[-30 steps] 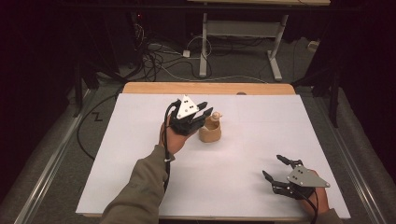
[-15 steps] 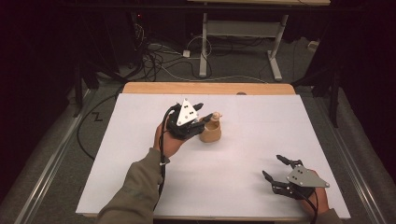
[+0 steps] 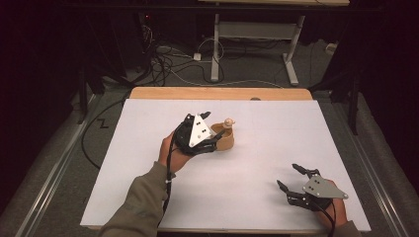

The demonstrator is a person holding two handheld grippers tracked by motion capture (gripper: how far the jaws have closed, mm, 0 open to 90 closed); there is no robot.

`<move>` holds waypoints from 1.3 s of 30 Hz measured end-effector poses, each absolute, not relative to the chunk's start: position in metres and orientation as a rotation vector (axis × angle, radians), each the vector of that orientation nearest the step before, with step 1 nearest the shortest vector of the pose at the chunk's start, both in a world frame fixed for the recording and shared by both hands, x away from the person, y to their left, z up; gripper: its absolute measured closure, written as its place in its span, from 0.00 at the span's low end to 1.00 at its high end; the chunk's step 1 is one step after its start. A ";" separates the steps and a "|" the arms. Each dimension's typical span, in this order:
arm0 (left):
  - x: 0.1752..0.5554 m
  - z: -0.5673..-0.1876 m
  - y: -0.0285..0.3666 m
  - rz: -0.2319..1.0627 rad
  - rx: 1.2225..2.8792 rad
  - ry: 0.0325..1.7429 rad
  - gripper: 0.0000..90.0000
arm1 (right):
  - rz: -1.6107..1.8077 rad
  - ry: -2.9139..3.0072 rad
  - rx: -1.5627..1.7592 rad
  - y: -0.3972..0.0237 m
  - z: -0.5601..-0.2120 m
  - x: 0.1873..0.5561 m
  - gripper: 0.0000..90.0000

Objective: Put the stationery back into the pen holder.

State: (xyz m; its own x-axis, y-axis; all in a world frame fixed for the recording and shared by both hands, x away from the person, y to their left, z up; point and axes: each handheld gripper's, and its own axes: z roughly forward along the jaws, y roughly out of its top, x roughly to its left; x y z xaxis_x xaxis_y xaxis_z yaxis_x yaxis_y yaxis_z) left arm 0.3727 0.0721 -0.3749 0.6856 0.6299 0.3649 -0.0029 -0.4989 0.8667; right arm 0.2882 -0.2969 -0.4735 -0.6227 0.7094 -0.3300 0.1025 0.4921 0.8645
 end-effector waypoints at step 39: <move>0.317 -0.404 0.106 0.880 1.993 0.368 0.21 | 1.105 2.070 0.619 -0.284 -0.473 0.283 0.30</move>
State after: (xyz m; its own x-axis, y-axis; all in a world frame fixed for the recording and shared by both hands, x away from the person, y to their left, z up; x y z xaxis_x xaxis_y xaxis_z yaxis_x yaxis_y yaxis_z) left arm 0.3167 0.1057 -0.4039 0.7028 0.5593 0.4396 -0.0802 -0.5518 0.8301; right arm 0.2830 -0.2837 -0.4727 -0.6409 0.6804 -0.3553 0.0830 0.5216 0.8491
